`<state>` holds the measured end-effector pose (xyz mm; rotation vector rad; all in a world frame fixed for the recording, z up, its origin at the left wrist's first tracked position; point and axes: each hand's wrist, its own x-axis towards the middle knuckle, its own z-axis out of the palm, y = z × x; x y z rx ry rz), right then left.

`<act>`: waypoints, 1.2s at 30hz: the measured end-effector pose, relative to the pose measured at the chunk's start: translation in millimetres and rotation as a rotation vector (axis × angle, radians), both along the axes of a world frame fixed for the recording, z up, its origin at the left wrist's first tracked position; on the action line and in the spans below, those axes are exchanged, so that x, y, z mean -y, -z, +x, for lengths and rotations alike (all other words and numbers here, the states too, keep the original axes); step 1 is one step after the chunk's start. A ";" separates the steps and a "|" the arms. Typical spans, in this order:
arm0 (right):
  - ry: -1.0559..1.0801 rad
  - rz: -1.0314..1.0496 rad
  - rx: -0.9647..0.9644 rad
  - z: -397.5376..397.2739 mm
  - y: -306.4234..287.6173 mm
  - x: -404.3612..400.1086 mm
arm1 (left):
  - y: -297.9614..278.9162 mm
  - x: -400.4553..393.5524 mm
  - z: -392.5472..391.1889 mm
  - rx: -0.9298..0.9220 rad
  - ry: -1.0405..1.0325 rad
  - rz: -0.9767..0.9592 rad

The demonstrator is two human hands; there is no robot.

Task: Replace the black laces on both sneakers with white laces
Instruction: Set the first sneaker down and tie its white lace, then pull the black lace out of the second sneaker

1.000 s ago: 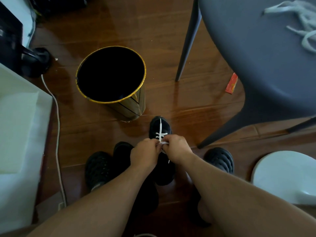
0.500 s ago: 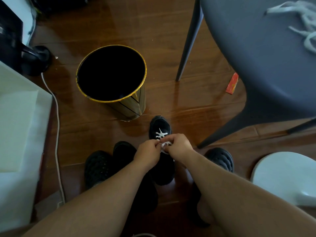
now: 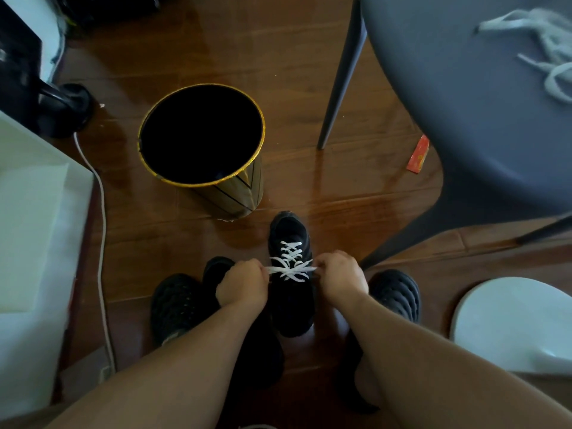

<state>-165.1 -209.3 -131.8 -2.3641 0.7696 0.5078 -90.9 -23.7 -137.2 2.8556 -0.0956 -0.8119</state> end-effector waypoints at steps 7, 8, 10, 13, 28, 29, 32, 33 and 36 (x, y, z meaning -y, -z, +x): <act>0.157 0.289 -0.039 -12.5 -5.0 -8.8 | 7.9 -31.6 -0.8 -0.199 -0.019 -0.095; 0.138 0.298 -0.087 -15.4 -2.9 -11.1 | 5.5 -37.7 -0.9 -0.254 -0.017 -0.070; 0.082 0.276 -0.178 -20.0 1.0 -15.1 | -1.1 -50.3 -7.6 -0.368 0.017 -0.020; 0.018 0.221 -0.237 -22.6 11.2 -21.5 | -8.8 -69.4 -25.4 -0.420 0.120 0.064; 0.300 0.149 -0.046 -9.8 5.0 -14.0 | 2.4 -66.2 -41.6 -0.287 0.024 0.064; 0.280 0.090 -0.017 -9.2 0.8 -15.1 | 2.6 -67.2 -37.2 -0.276 0.010 0.050; 0.122 0.039 0.133 -1.4 -15.8 -25.5 | -12.3 -61.9 -13.8 -0.276 -0.055 0.022; 0.069 0.095 0.147 3.1 -24.2 -31.7 | -25.3 -57.2 -3.6 -0.274 -0.066 0.020; -0.071 0.383 0.045 19.4 -63.8 -56.8 | -78.4 -44.0 27.1 -0.202 -0.041 0.012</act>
